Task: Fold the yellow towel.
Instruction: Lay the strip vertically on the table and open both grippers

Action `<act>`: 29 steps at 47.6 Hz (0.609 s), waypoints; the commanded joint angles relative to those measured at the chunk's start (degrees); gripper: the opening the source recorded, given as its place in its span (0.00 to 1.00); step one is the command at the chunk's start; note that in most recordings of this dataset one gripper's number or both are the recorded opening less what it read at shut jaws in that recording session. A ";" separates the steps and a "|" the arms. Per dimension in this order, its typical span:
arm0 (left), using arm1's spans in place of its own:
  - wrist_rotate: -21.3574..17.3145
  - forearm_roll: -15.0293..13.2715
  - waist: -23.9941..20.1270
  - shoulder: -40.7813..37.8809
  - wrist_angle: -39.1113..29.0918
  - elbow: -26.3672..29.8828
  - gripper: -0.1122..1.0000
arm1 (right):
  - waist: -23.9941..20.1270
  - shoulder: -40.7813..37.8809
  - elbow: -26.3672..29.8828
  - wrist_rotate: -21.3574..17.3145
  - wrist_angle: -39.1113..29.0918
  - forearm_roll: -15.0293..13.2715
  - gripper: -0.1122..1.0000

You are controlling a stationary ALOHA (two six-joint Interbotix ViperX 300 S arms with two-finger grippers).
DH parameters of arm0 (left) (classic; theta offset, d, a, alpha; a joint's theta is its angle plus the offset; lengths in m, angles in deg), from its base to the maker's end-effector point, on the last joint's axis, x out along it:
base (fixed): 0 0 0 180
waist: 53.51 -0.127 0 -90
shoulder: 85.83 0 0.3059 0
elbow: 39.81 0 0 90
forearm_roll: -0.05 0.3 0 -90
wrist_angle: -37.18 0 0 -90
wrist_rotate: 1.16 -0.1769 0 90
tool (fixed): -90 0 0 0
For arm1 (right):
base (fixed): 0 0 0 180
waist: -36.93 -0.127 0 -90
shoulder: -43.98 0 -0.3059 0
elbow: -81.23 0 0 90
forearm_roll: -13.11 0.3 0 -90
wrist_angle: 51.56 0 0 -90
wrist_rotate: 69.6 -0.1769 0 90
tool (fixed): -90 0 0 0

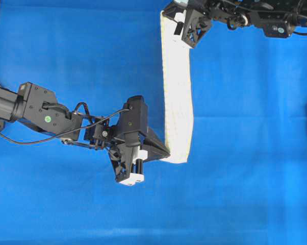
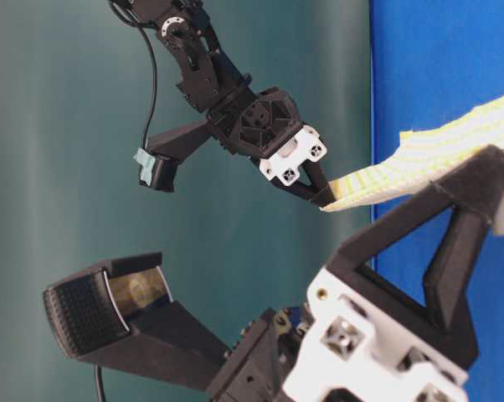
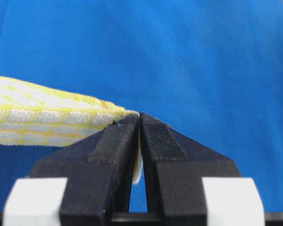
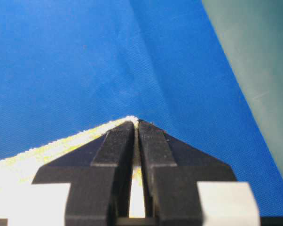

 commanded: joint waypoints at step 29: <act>0.70 0.26 2.55 5.01 -5.36 -0.44 0.61 | -0.79 1.23 1.67 0.09 0.26 -1.58 0.73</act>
